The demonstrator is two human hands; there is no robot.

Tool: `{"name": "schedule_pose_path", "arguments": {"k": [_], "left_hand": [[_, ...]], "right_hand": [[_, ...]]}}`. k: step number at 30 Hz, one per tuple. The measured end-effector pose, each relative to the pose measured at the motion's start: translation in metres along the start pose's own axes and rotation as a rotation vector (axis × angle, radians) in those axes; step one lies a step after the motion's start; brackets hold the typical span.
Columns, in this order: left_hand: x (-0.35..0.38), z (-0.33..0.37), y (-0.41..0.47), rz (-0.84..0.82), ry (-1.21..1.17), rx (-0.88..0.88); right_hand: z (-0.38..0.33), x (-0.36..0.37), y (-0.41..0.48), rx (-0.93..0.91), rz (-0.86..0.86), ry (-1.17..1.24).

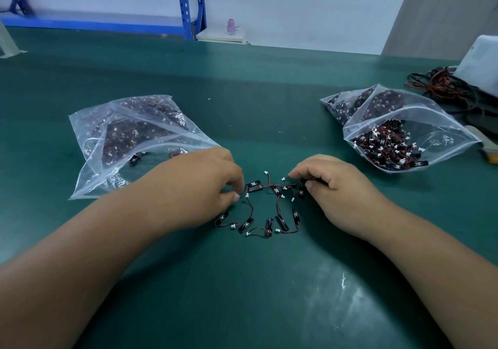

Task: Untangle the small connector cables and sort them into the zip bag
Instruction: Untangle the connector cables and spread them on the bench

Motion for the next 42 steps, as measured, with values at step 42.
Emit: {"name": "schedule_pose_path", "arguments": {"k": [42], "left_hand": [[-0.056,-0.044,-0.012,0.223,0.411,-0.359]], "right_hand": [[0.004,-0.002,0.001,0.049,0.031,-0.034]]}}
Point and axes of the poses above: each hand's wrist, its own y-axis towards the middle knuckle, its own x-axis out of the palm, z = x × y, the point moved 2 cm from there along y, towards the middle knuckle, and after that the axes turned 5 degrees about -y, right-handed, at the moved point
